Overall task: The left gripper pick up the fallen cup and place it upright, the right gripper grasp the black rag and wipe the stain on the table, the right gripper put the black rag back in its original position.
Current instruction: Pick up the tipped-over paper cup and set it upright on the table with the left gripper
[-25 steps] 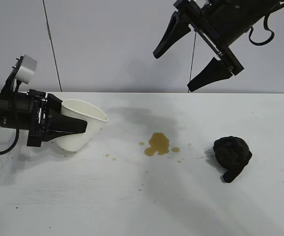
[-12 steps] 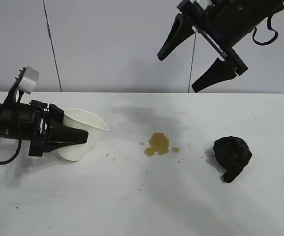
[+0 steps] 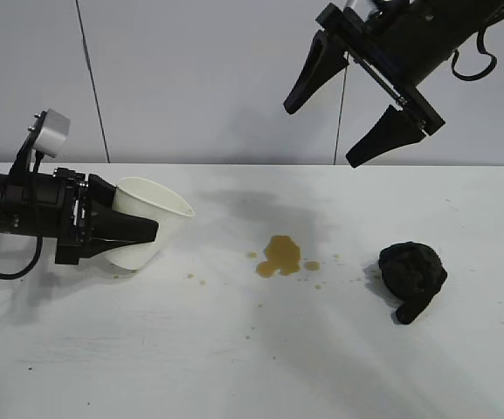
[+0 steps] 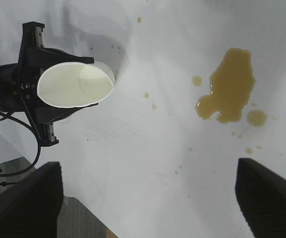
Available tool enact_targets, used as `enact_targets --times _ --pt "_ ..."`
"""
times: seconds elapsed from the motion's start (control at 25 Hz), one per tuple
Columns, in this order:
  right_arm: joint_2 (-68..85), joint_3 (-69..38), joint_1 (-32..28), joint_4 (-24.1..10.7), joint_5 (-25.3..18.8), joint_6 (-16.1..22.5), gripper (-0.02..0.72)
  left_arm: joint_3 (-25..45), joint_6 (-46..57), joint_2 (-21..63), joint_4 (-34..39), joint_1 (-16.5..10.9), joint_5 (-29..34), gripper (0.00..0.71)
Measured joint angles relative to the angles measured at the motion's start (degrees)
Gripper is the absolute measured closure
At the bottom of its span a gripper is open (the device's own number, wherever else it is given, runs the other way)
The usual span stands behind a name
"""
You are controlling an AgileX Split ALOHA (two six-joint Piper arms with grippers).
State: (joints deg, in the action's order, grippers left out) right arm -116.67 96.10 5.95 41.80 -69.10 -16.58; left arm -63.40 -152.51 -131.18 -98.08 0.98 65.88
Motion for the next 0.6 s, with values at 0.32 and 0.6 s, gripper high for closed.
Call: enact_targets --times 0.32,0.6 --pt "0.0 0.0 0.0 -0.1 0.0 0.0 0.051 0.0 1.5 0.0 0.1 0.0 -0.1 0.224" --pt "0.0 0.0 0.0 -0.1 -0.1 0.1 0.051 0.0 4.8 0.0 0.1 0.0 -0.1 0.088"
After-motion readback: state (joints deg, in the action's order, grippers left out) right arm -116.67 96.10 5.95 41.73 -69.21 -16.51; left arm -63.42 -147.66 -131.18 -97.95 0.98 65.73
